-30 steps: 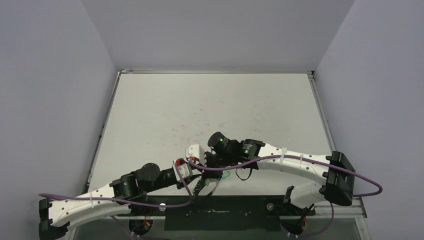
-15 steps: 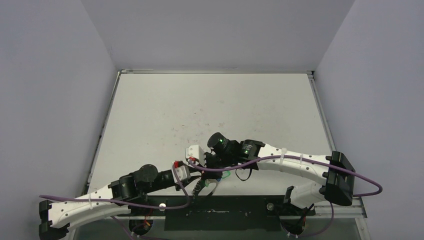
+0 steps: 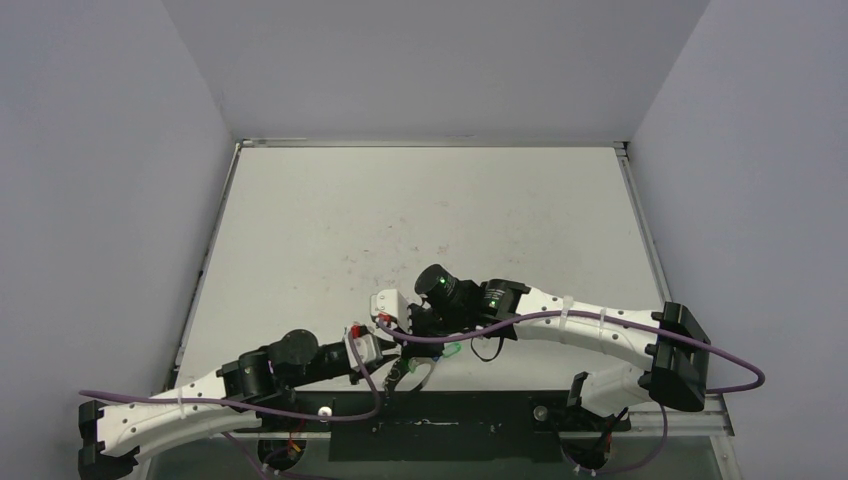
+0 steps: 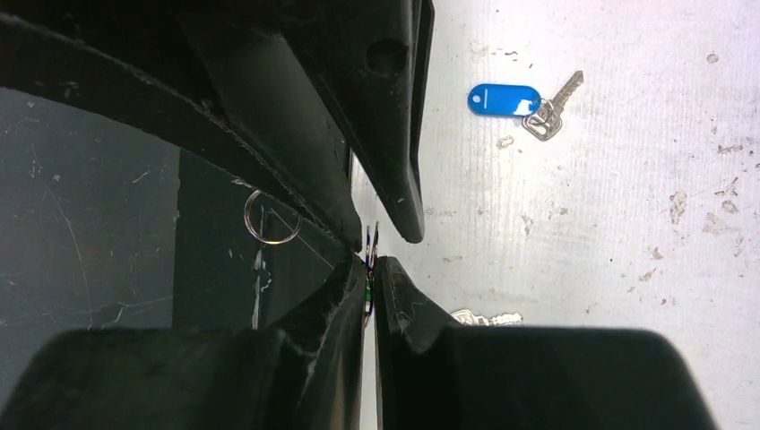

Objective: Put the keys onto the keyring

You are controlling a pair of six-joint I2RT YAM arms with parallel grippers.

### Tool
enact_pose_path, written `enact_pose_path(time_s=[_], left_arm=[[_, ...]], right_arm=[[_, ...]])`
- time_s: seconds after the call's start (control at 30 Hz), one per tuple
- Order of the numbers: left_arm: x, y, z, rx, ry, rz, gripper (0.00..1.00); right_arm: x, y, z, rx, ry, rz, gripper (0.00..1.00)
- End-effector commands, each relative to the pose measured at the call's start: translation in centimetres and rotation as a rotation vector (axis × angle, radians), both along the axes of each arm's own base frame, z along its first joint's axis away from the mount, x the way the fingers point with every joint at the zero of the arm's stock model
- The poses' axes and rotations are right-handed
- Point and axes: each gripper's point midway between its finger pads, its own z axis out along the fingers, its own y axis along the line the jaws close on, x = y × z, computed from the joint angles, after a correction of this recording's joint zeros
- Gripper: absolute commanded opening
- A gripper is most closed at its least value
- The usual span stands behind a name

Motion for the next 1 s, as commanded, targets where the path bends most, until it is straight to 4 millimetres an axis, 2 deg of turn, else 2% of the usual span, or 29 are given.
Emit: enact_pose_path(time_s=[0.0,0.1,0.47,0.5,0.57,0.7,0.8,0.83,0.87,0.97], left_arm=[[-0.2,-0.4,0.5,-0.021,-0.012,-0.018,0.18],[-0.1,-0.8,0.5,-0.029,-0.021,-0.025,0.10],[0.3,-1.8,0.8,-0.040,-0.040,-0.027,0.11],[0.4,-1.8,0.9,-0.043,-0.042,-0.024,0.10],[0.5,-1.7,1.2,-0.052,-0.047,-0.018,0.00],[0.6,-1.5,1.6,-0.073,-0.048,-0.005,0.00],[0.5,-1.2,1.4,-0.092,-0.035,0.003,0.00],[0.4,-1.2,1.3,-0.097,-0.030,0.006,0.00],[0.5,-1.3,1.8,-0.128,-0.036,0.010,0.00],[0.6,-1.2,2.0,-0.175,-0.043,0.017,0.00]], right_arm=[[0.2,1.7,2.9,0.102,-0.031,0.018,0.00],[0.1,1.7,3.0,0.105,-0.030,0.021,0.00],[0.0,1.7,2.9,0.107,-0.029,0.031,0.00],[0.0,1.7,2.9,0.106,-0.030,0.032,0.00],[0.0,1.7,2.9,0.106,-0.030,0.034,0.00],[0.3,1.7,3.1,0.111,-0.042,0.027,0.01],[0.9,1.8,3.2,0.126,-0.059,-0.009,0.13],[1.1,1.8,3.4,0.140,-0.065,-0.025,0.24],[1.5,1.9,3.7,0.157,-0.070,-0.050,0.28],[2.2,1.5,4.9,0.217,-0.095,-0.106,0.51]])
